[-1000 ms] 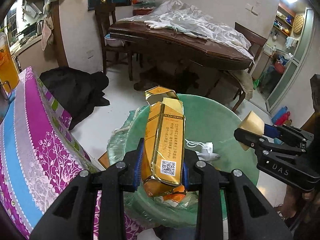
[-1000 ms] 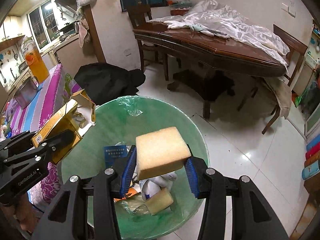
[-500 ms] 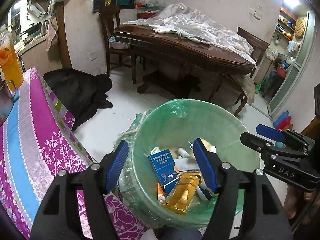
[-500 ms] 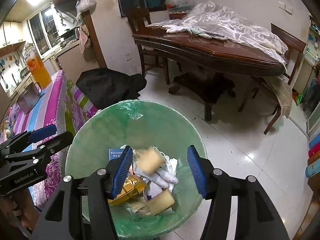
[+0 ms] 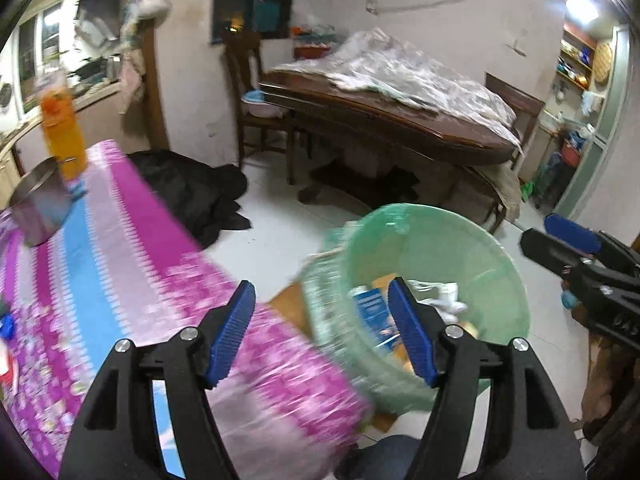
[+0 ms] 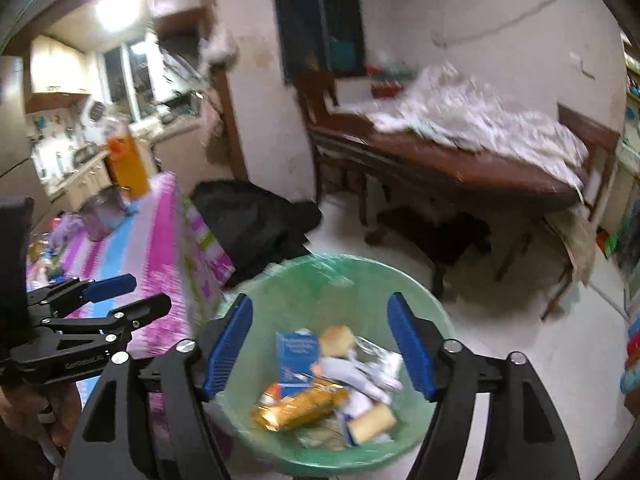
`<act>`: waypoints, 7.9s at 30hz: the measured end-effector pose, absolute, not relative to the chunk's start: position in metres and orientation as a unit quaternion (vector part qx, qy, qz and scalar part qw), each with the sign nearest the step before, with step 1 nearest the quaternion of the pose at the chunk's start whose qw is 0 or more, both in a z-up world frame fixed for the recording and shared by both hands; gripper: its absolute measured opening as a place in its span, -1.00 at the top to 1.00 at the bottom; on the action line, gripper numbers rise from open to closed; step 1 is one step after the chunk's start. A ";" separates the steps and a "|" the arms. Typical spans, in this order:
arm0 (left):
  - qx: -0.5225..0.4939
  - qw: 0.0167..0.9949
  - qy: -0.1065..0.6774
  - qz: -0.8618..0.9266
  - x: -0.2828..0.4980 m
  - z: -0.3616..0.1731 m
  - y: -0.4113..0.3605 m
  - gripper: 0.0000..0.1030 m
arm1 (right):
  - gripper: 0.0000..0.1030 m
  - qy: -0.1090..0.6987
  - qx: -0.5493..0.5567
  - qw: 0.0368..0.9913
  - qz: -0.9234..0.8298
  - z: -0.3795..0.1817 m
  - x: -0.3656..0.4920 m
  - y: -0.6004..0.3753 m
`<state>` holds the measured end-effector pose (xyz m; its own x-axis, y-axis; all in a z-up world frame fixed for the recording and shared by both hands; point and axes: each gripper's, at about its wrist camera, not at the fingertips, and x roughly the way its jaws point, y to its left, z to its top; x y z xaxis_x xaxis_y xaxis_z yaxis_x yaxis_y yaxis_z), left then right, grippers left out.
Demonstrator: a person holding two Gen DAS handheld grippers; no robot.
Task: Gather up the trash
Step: 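Return both tools to the table over the remaining trash, then grasp the white cup lid with the left tool while the right tool grasps the white-and-red medicine box, then carry the cup lid and medicine box over the green bin, then open both tools to drop the lid and medicine box into the bin, then return both tools to the table over the remaining trash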
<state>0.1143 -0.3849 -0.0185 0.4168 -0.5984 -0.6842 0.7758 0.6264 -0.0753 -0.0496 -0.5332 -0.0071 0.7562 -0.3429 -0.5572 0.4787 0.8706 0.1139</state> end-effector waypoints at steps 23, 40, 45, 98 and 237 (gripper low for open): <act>0.012 0.909 0.410 -0.074 0.215 -0.043 0.049 -0.50 | -0.58 0.274 0.059 0.959 0.028 0.006 0.057 -0.307; 0.030 0.894 0.432 -0.112 0.222 -0.074 0.046 -0.02 | -0.60 0.290 0.016 0.951 0.108 0.000 0.111 -0.216; 0.019 0.897 0.426 -0.117 0.221 -0.074 0.050 0.26 | -0.59 0.297 -0.001 0.944 0.142 -0.003 0.141 -0.191; -0.005 0.956 0.278 -0.091 0.162 -0.006 0.017 0.26 | 0.07 0.231 -0.014 0.970 0.073 0.005 0.168 -0.137; -0.063 0.944 0.310 -0.098 0.214 0.014 0.034 -0.72 | -0.84 0.197 0.046 0.975 0.091 0.025 0.083 -0.233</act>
